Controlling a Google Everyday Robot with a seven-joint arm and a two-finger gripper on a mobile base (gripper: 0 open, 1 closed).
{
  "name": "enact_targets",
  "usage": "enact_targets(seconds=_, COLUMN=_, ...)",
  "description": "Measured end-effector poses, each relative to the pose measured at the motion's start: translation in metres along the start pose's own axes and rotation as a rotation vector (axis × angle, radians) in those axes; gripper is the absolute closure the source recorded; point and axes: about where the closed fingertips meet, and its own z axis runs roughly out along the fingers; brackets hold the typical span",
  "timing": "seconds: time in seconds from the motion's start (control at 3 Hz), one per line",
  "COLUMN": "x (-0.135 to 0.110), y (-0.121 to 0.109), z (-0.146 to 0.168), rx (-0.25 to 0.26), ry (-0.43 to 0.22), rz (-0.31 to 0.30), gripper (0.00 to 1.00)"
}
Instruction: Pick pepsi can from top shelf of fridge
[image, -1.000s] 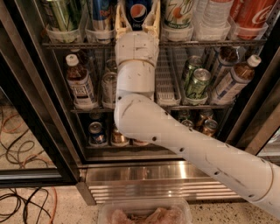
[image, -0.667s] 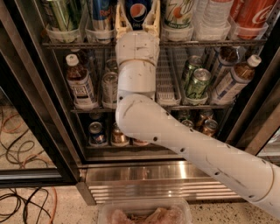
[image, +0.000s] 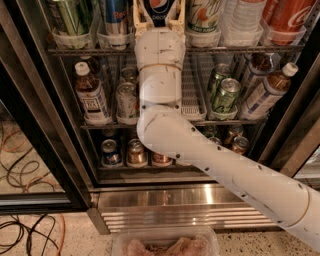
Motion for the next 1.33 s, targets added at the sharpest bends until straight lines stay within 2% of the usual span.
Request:
enact_targets(seconds=0.33, x=-0.005, y=-0.003, z=-0.004, rx=0.013, ry=-0.063, rz=0.011, gripper=1.0)
enact_targets(seconds=0.67, x=-0.007, y=-0.003, z=-0.039, rx=-0.04, ry=-0.073, rz=0.011, gripper=1.0)
enact_targets(seconds=1.0, x=-0.008, y=-0.004, z=-0.037, rx=-0.038, ry=-0.081, rz=0.008, gripper=1.0)
enact_targets(seconds=1.33, x=-0.026, y=-0.004, z=-0.023, rx=-0.04, ry=-0.149, rz=-0.006, gripper=1.0)
